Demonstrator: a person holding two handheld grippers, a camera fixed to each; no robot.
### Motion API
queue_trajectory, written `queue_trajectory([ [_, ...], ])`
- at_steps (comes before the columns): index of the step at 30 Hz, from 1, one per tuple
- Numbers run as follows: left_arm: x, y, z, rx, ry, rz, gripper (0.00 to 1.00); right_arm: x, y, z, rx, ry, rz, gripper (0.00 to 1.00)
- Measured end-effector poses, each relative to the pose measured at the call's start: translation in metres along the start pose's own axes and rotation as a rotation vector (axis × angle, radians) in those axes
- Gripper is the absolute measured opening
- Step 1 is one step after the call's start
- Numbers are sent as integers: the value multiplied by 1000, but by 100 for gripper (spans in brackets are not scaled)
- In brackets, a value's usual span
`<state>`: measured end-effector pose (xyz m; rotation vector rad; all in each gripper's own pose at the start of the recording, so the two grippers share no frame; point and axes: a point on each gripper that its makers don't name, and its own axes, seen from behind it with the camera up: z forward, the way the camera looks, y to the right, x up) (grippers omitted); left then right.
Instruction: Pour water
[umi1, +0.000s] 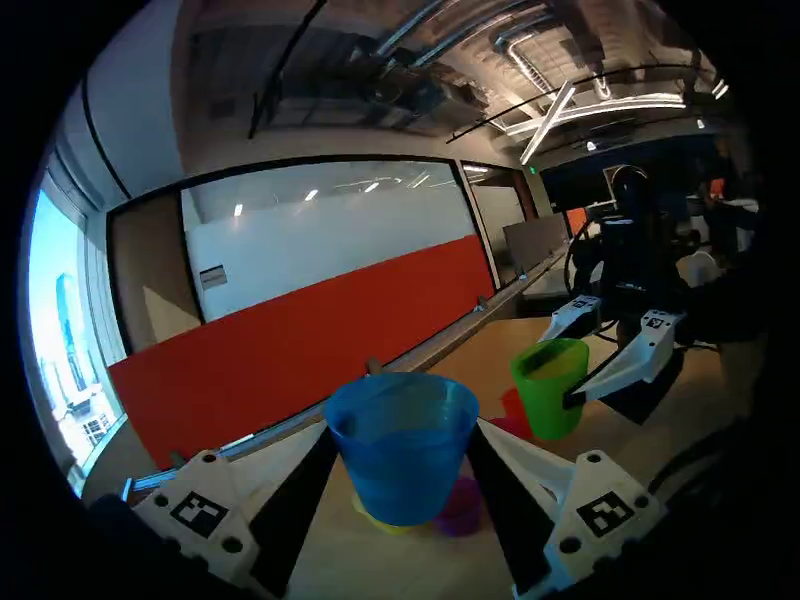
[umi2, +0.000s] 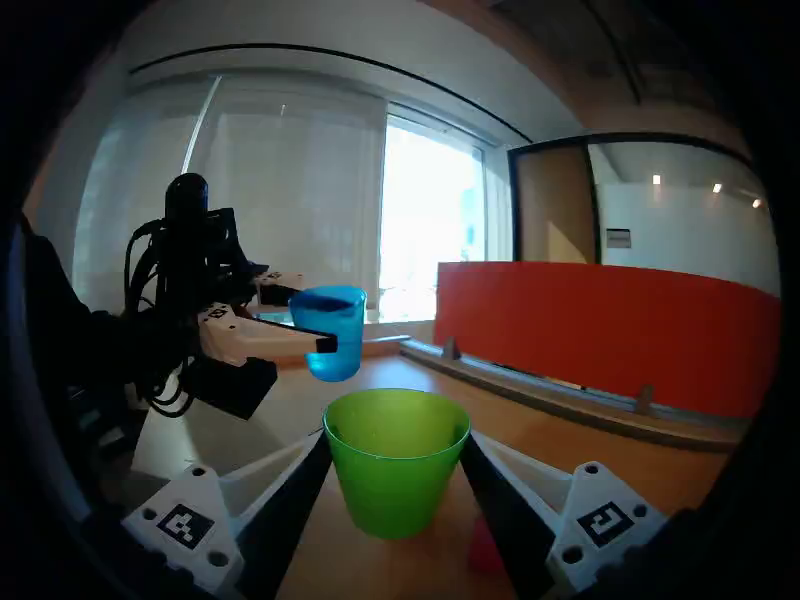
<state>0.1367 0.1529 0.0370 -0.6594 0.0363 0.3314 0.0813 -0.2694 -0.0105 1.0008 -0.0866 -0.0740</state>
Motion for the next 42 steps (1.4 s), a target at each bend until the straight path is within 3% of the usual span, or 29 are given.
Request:
queue_trajectory([
  [18,28,-10,10,29,3,210,85,-1,-19,14,67,-7,18,90],
  [27,42,-11,5,43,11,326,84,0,-26,20,95,-6,29,90],
  [42,58,-7,3,55,37,449,85,2,-36,34,155,-15,37,91],
])
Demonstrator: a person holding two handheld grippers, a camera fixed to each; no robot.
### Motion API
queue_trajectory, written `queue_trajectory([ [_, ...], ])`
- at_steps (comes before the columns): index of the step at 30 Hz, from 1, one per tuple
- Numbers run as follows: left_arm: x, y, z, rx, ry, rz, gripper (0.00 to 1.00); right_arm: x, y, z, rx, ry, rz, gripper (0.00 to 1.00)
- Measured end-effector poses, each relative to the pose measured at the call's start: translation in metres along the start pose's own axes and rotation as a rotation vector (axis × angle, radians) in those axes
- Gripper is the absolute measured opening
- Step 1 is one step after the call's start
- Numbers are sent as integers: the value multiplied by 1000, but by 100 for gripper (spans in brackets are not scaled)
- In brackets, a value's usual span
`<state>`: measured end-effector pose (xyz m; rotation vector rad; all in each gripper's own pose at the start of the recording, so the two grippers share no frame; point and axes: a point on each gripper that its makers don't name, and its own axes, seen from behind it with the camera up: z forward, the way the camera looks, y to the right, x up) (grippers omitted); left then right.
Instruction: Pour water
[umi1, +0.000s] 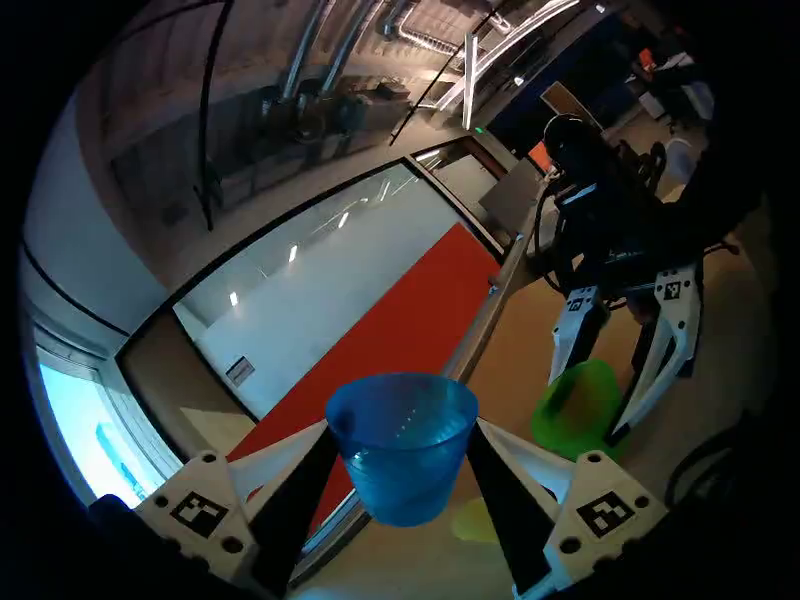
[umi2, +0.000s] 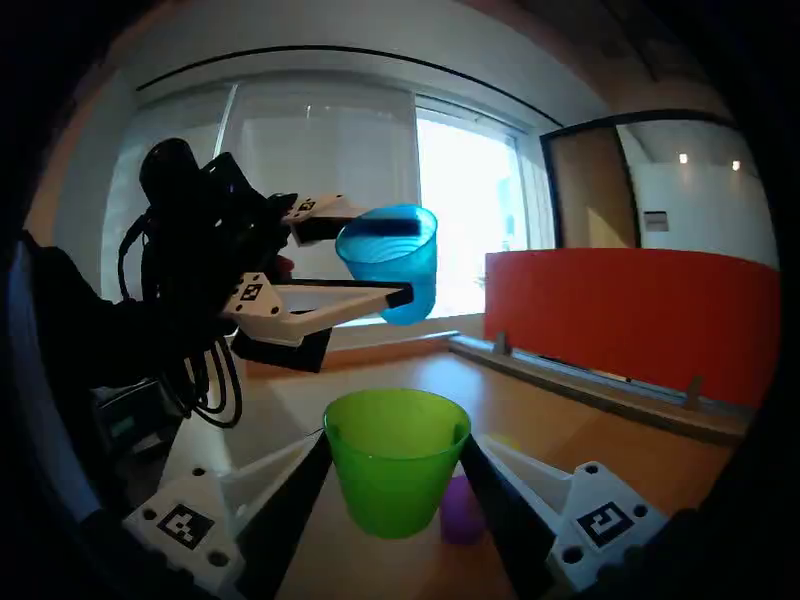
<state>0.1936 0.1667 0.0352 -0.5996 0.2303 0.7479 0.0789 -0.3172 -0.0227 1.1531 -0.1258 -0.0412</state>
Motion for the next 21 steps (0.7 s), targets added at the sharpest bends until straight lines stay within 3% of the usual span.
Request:
queue_trajectory([
  [9,4,-1,2,1,20,57,84,2,-2,5,21,-2,-3,91],
  [21,12,7,8,-11,52,158,85,5,-7,12,52,-13,-8,91],
])
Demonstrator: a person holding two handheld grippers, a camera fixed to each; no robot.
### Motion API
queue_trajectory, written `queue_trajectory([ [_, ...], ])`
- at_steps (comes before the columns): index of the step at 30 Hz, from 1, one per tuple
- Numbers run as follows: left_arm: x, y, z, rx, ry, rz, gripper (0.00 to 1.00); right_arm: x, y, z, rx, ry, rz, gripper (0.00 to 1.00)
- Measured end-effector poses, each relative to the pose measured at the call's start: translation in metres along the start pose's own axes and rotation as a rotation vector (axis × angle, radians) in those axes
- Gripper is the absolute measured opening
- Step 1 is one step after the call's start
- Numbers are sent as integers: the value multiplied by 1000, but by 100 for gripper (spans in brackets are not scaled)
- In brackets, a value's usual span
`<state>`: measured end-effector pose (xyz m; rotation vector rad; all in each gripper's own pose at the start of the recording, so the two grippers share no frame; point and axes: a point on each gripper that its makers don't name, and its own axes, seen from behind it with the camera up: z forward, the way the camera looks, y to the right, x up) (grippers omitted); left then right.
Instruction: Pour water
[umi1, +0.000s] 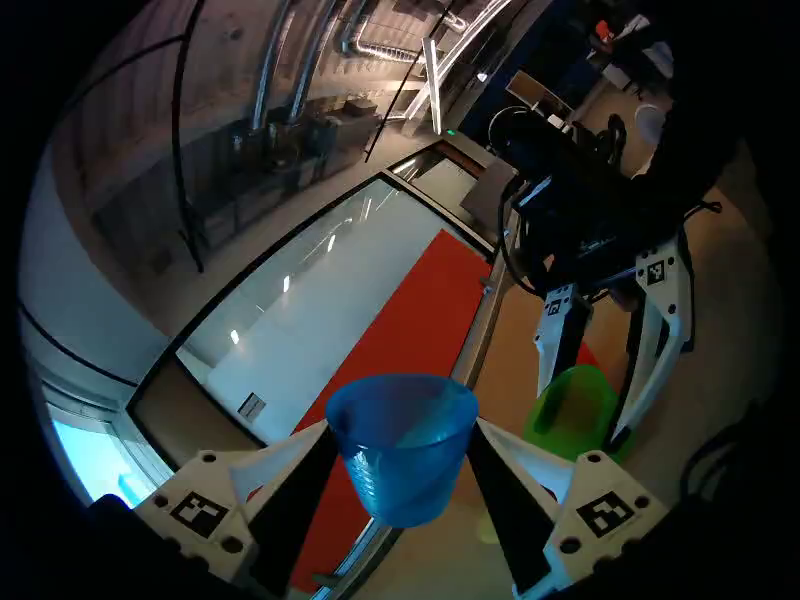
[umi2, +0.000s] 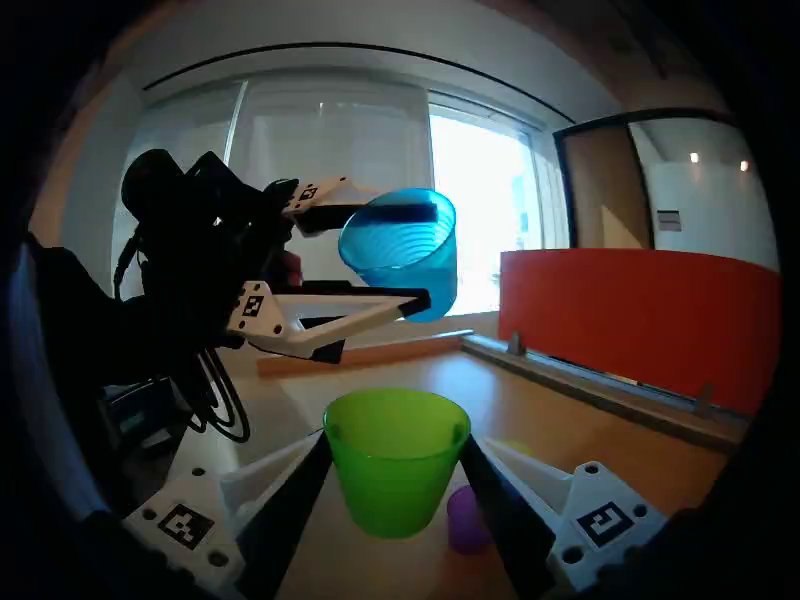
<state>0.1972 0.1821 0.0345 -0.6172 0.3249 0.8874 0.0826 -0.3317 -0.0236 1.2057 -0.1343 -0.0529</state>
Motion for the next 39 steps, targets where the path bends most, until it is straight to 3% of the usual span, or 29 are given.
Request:
queue_trajectory([
  [30,10,4,9,11,20,163,85,4,-4,1,11,-2,-21,91],
  [39,11,4,11,18,24,182,85,3,-1,-1,5,-1,-20,90],
])
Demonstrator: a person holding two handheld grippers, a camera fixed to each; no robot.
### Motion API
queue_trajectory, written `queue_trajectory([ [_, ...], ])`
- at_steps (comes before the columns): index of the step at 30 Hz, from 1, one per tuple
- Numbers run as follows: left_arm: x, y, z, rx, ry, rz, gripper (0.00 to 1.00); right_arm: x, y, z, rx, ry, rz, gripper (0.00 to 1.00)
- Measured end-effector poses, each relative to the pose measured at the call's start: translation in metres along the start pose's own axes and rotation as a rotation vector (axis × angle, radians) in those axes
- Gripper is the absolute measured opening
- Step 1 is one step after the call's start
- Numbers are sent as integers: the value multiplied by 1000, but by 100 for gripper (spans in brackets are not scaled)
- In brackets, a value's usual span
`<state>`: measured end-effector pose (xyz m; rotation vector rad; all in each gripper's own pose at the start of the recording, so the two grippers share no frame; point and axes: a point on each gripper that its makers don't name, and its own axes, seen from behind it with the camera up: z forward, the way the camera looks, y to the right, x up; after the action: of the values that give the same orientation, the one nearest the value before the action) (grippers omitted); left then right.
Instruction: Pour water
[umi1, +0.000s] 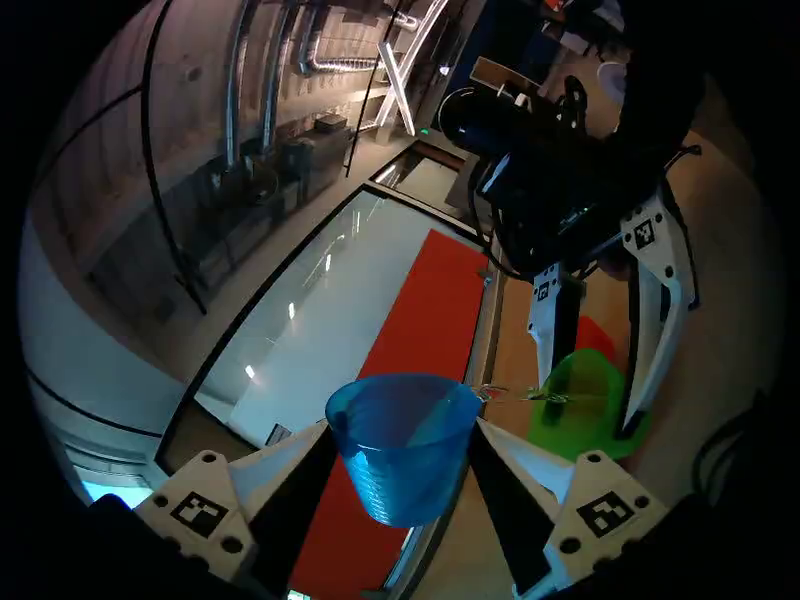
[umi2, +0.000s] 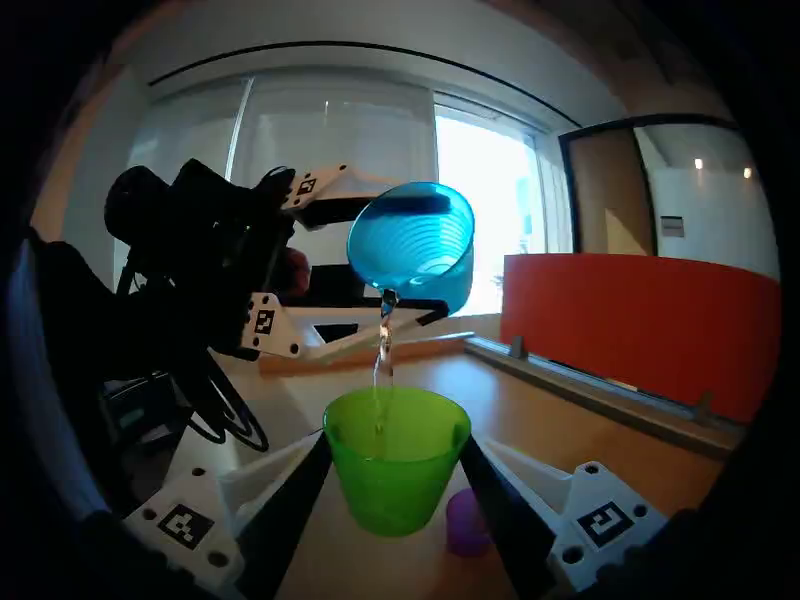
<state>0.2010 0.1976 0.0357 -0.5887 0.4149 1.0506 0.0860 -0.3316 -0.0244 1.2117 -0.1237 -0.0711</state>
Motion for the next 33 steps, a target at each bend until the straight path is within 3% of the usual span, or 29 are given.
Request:
queue_trajectory([
  [33,11,-6,-3,16,13,130,84,3,0,-2,-7,1,-25,90],
])
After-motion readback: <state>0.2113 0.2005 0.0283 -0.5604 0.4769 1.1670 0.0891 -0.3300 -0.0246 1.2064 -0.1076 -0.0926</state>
